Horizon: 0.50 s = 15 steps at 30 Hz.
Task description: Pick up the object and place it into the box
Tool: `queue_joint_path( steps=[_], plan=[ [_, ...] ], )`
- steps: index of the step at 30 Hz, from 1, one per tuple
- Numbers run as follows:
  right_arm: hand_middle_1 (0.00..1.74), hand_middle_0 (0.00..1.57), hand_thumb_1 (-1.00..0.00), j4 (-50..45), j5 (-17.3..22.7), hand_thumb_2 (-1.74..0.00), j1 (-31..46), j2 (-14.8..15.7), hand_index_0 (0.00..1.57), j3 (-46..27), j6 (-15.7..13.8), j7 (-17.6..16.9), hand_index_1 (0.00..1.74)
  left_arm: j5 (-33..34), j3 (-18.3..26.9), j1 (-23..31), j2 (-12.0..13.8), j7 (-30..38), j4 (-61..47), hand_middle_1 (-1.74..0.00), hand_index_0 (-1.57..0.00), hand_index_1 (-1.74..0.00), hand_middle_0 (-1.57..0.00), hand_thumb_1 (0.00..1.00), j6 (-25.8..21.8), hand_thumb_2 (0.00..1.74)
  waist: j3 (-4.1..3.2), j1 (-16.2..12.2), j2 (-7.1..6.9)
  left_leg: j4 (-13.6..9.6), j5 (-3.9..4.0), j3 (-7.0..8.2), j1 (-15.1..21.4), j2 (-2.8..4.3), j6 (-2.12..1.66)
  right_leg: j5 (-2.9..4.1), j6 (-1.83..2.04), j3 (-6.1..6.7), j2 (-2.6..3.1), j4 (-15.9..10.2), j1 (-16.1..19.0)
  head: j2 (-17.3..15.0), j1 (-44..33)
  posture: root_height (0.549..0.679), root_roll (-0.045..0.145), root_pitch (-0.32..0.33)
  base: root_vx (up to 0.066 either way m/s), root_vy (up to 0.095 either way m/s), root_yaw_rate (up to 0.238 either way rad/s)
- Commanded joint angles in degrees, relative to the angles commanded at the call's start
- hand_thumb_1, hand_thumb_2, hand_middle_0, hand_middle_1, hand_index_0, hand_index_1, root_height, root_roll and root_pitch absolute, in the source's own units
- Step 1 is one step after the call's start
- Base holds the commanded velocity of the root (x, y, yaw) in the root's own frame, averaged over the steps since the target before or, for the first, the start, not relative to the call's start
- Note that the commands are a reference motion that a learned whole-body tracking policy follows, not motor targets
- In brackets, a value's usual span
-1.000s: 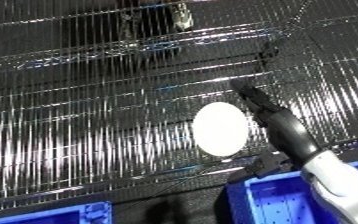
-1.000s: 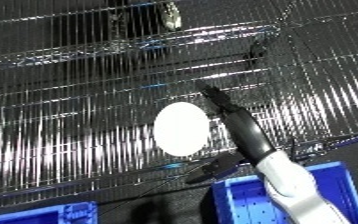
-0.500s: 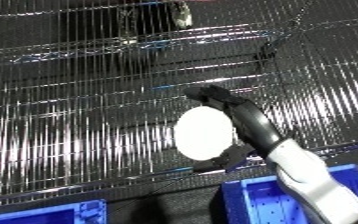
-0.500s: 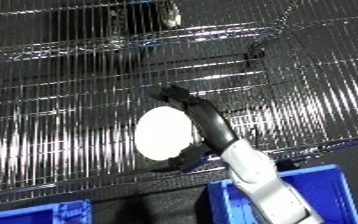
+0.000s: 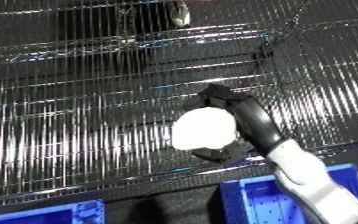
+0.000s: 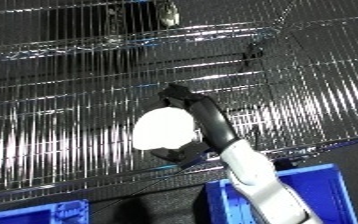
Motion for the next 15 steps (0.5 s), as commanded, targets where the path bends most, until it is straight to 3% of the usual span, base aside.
queue_joint_path(
  steps=[7, 15],
  plan=[
    [1.48, 1.33, -0.85, -14.6, -3.97, -1.48, 8.49, -4.02, 1.33, -6.13, -1.2, -3.19, 1.48, 0.3, 3.37, 0.46, -0.11, 0.6, 0.5, 0.0, 0.0, 0.0, 0.0, 0.0, 0.49, 0.0, 0.0, -2.98, -1.77, -1.57, 0.07, 0.78, 2.52, 1.31, -0.04, 0.61, 0.27, 1.17, 1.21, -2.38, 2.12, -1.7, -4.0, 0.636, 0.065, 0.09, -0.047, -0.012, -0.183],
    [1.48, 1.33, -0.85, -28.26, -4.68, -1.48, 24.39, -8.31, 1.33, -16.97, -3.79, -8.26, 1.48, 0.17, 7.59, 1.32, -0.8, 1.65, 0.54, 0.0, 0.0, 0.0, 0.0, 0.0, 0.84, 0.0, 0.0, -7.14, -3.9, -1.8, -0.76, 2.36, 4.82, 2.99, 0.22, 0.89, 0.3, 2.74, 2.79, -3.88, 3.9, -1.82, -9.54, 0.639, 0.06, 0.078, -0.029, -0.003, -0.209]
  ],
)
